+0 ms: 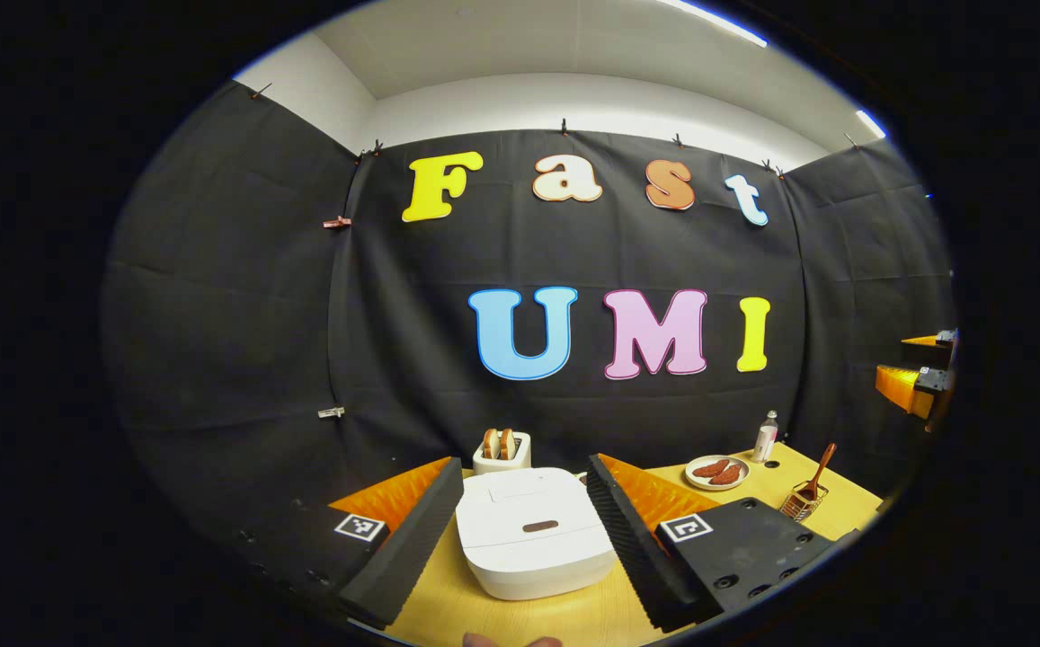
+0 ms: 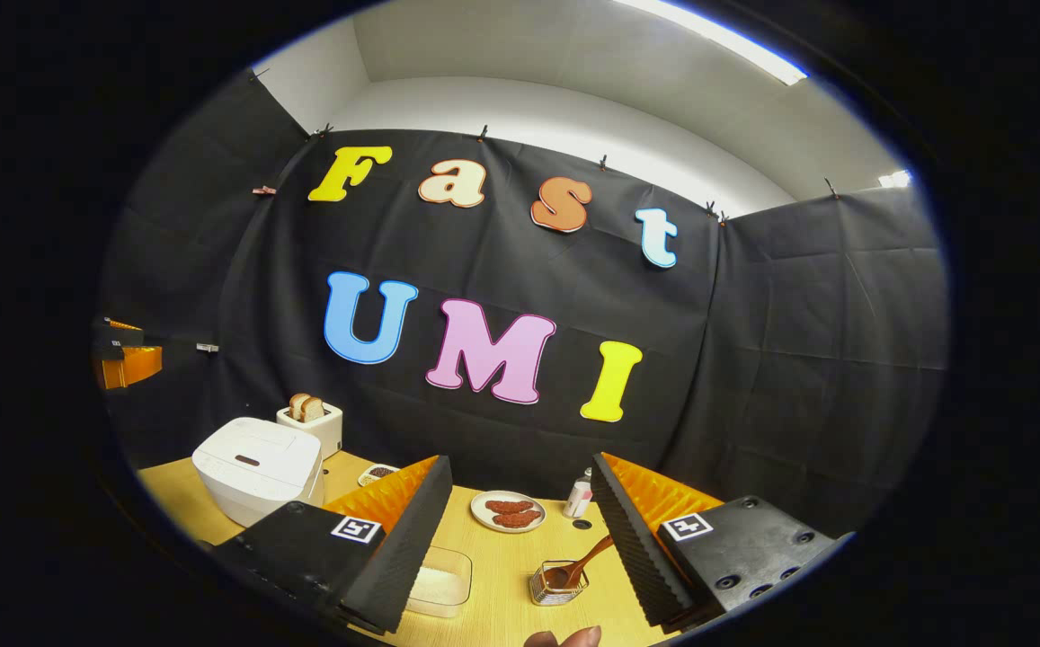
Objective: Close the left gripper, press the button to open the rice cooker; take a wooden spoon from the chopstick holder with the right hand, scoop a spoonful of rice and pour it into the rice cooker, then put the wooden spoon back into the chopstick holder.
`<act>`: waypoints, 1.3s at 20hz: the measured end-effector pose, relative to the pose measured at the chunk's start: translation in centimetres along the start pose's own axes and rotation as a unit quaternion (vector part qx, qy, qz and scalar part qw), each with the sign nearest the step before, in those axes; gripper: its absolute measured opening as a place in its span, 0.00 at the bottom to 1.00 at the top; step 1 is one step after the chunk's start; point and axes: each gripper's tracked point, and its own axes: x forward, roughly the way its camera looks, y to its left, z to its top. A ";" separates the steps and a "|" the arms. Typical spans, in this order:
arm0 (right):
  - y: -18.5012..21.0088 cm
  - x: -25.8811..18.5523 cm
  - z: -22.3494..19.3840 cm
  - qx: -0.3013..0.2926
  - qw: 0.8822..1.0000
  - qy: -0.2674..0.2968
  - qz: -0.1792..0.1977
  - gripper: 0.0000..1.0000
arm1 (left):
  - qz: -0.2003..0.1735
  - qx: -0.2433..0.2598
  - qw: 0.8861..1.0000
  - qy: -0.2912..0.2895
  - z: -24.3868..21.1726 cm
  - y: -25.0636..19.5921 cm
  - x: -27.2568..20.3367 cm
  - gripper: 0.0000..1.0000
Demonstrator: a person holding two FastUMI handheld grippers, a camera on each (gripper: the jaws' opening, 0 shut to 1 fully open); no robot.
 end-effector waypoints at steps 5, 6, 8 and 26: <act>0.0 0.1 -0.4 -0.005 1.000 0.002 0.001 0.97 | -0.017 0.011 1.000 -0.005 0.5 -0.7 0.0 0.52; 0.0 0.1 -0.4 -0.005 1.000 0.003 0.001 0.97 | -0.028 0.013 1.000 -0.004 0.5 -1.2 0.1 0.48; 0.0 0.1 -0.4 -0.006 1.000 0.003 0.001 0.97 | -0.042 0.005 0.999 0.006 0.2 -1.5 0.5 0.21; -4.3 0.8 -2.3 -0.032 0.998 0.027 -0.050 0.97 | -0.148 -0.102 0.952 0.249 -14.6 -2.1 15.4 0.07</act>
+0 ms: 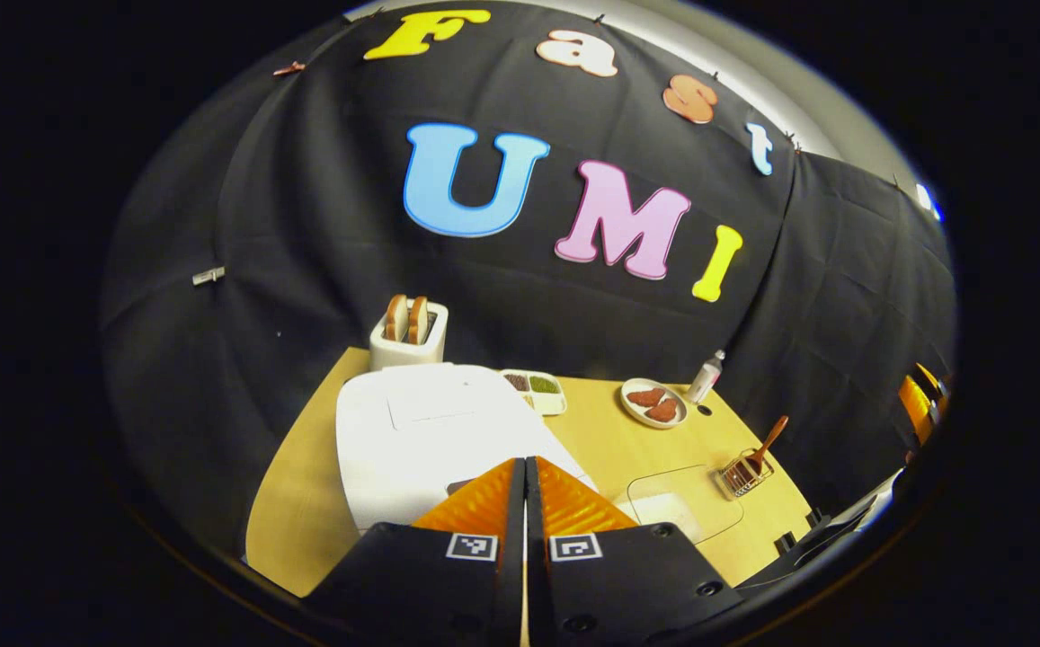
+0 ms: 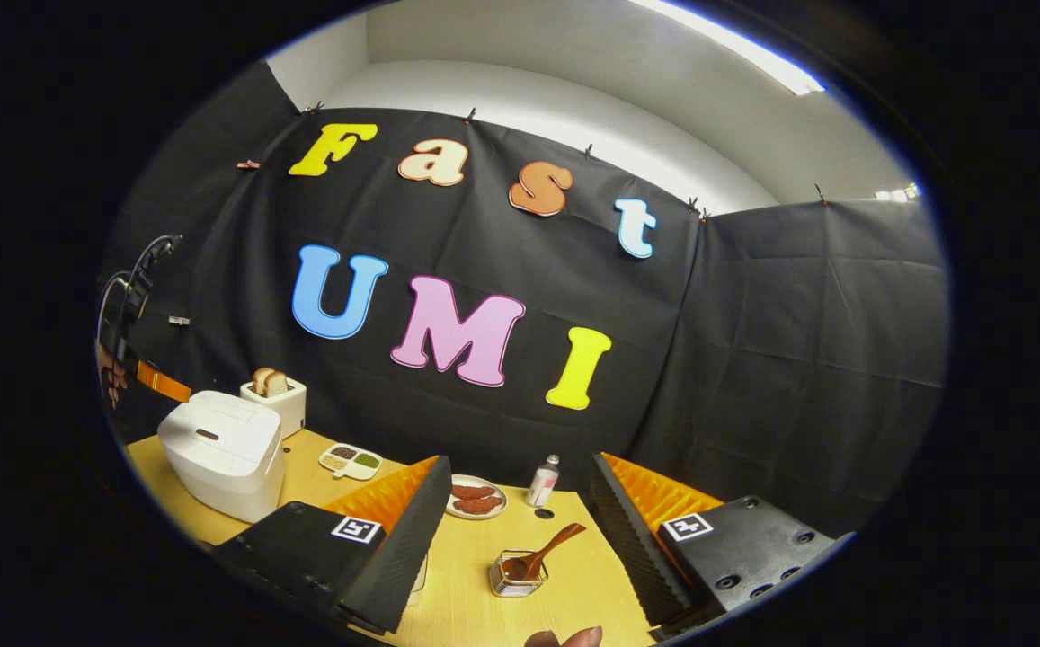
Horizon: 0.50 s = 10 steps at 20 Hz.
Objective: Close the left gripper, press the button to open the rice cooker; take a wooden spoon from the chopstick holder with the right hand, scoop a spoonful of rice and pour it into the rice cooker, then put the wooden spoon back into the chopstick holder.
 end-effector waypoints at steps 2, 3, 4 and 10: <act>-0.5 0.1 -0.3 0.000 1.000 0.004 -0.006 0.97 | 0.006 -0.001 1.000 0.022 -0.8 1.0 1.9 0.07; -0.7 0.0 -0.5 0.001 1.000 0.006 -0.009 0.97 | 0.005 0.000 1.000 0.029 -0.9 1.3 2.6 0.07; -0.8 0.0 -0.7 0.001 1.000 0.008 -0.011 0.97 | 0.004 0.000 0.999 0.037 -1.4 1.4 3.3 0.07; -1.6 -0.4 -1.1 -0.001 1.000 0.015 -0.027 0.97 | 0.015 0.004 0.996 0.090 -4.0 2.8 6.2 0.07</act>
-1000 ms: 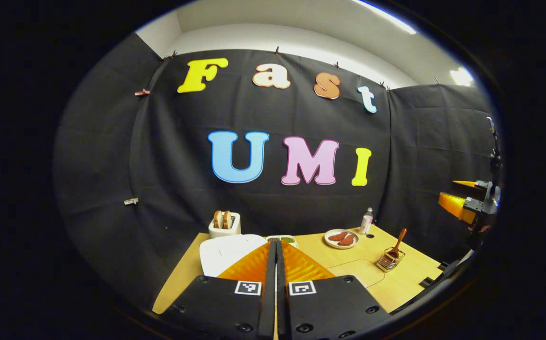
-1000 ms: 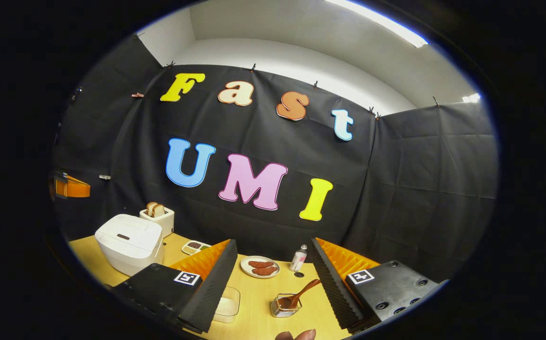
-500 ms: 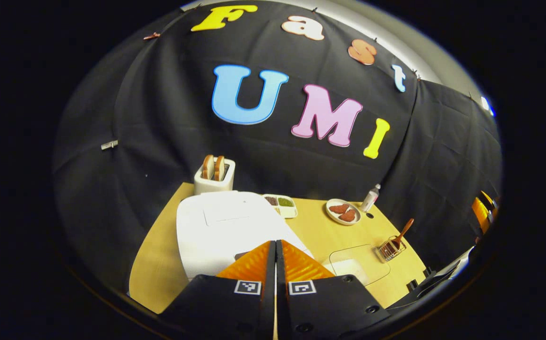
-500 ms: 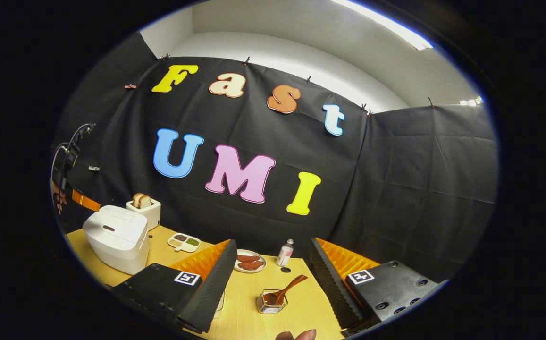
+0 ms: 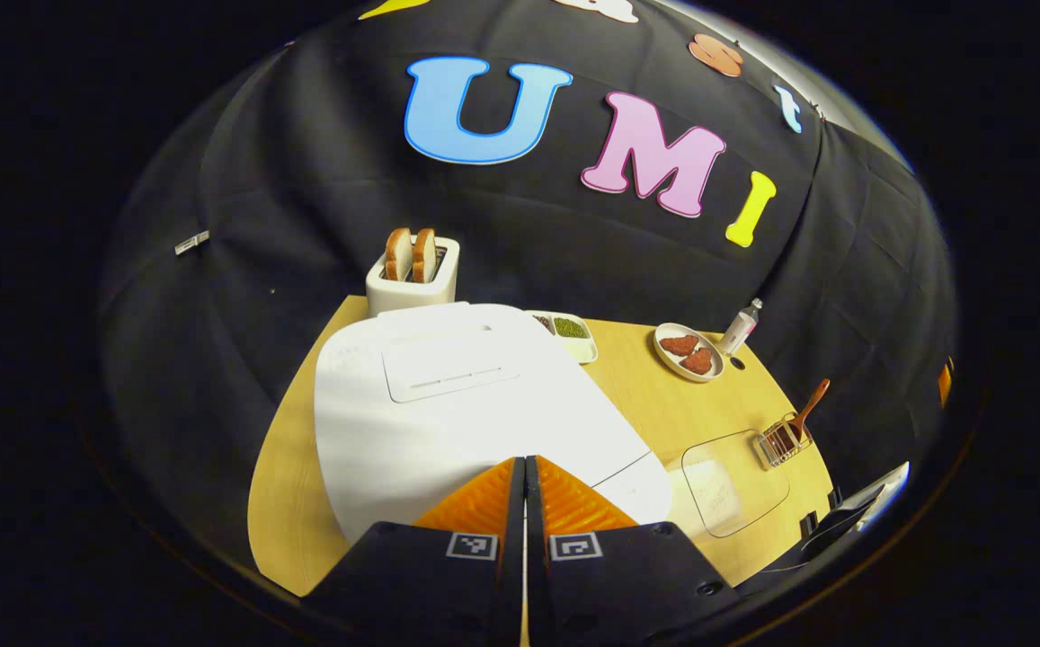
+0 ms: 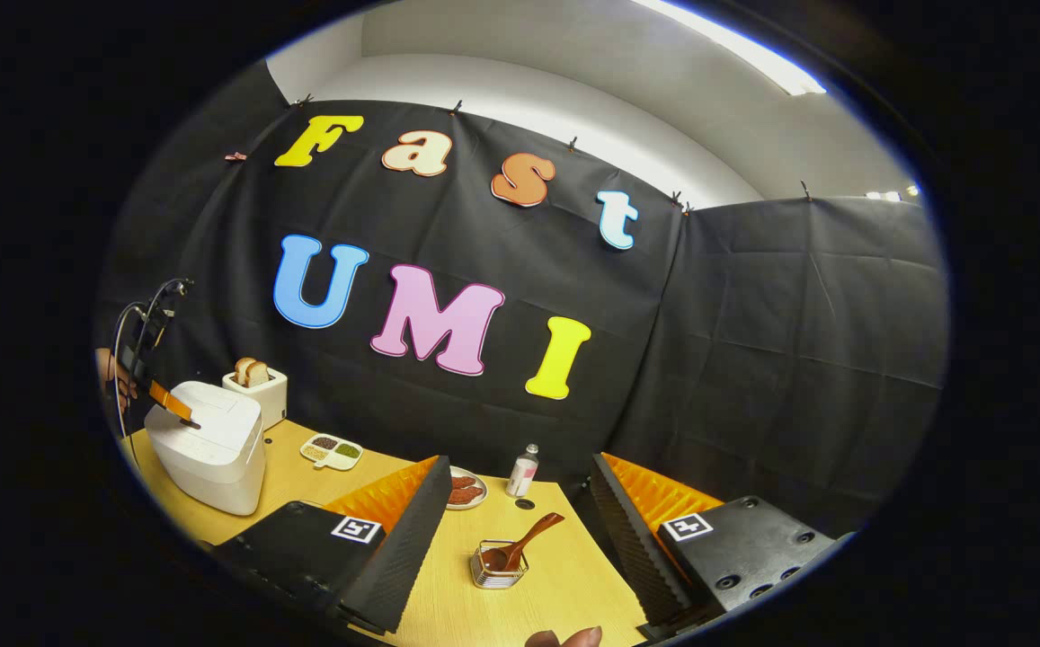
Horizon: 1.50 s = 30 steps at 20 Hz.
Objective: Close the left gripper, press the button to open the rice cooker; take a wooden spoon from the chopstick holder with the right hand, scoop a spoonful of rice and pour it into the rice cooker, then put the wooden spoon back into the chopstick holder.
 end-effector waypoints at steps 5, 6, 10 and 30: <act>-0.3 -0.5 0.0 0.000 1.000 0.001 -0.011 0.97 | -0.002 -0.003 1.000 0.025 -0.9 0.0 0.7 0.08; -0.3 -0.5 0.0 0.000 1.000 0.002 -0.011 0.97 | -0.002 -0.007 0.999 0.037 -1.3 0.2 1.0 0.08; -0.9 -2.2 0.3 0.000 1.000 -0.003 -0.017 0.97 | 0.004 0.000 0.999 0.036 -1.0 0.1 0.8 0.08; -3.9 -2.5 -2.5 0.024 0.999 0.012 0.029 0.98 | 0.081 0.078 0.921 -0.374 9.9 -8.6 -22.4 0.98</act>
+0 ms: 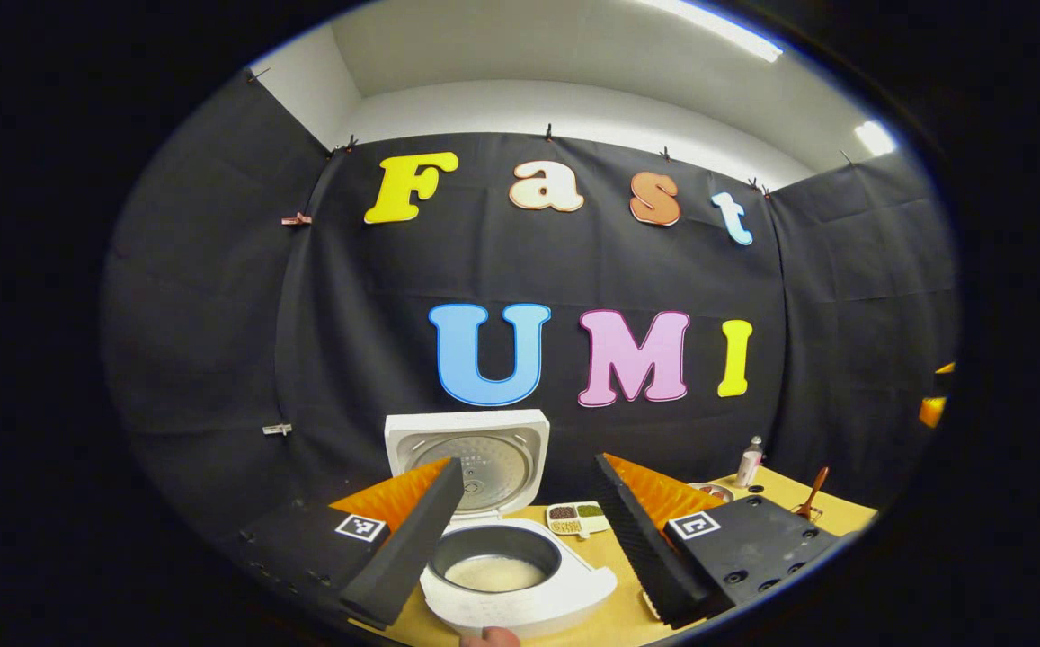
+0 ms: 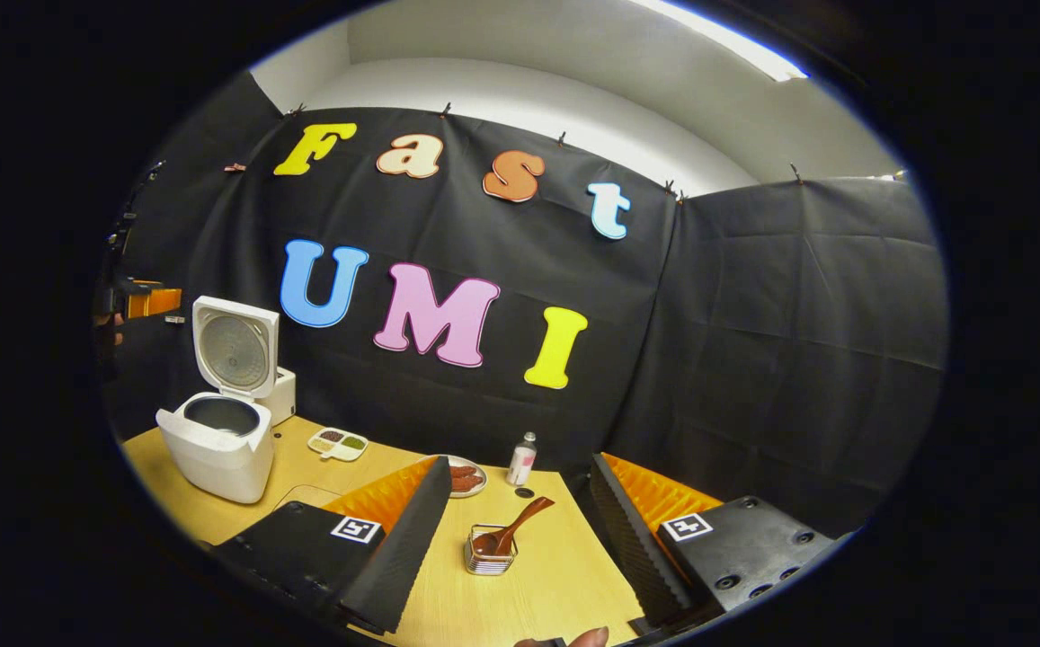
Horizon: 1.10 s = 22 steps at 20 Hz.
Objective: Close the left gripper, press the button to open the rice cooker; take a wooden spoon from the chopstick holder with the right hand, scoop a spoonful of rice and pour it into the rice cooker, then put the wooden spoon back into the chopstick holder.
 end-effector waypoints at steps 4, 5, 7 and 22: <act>-1.9 3.0 -3.4 0.015 0.999 0.022 0.023 0.97 | 0.031 -0.030 0.999 0.012 -0.4 -1.0 -4.2 0.98; -2.4 3.9 -4.4 0.023 0.999 0.027 0.029 0.98 | 0.042 -0.027 0.999 0.016 -0.6 -1.3 -5.2 0.98; -2.9 6.0 -6.5 0.048 0.997 0.040 0.045 0.98 | 0.071 -0.010 0.997 0.022 -0.6 -1.3 -6.7 0.97; -1.6 20.7 -27.3 0.139 0.952 0.210 0.172 0.89 | 0.201 0.001 0.978 0.062 -1.3 -7.4 -13.7 0.97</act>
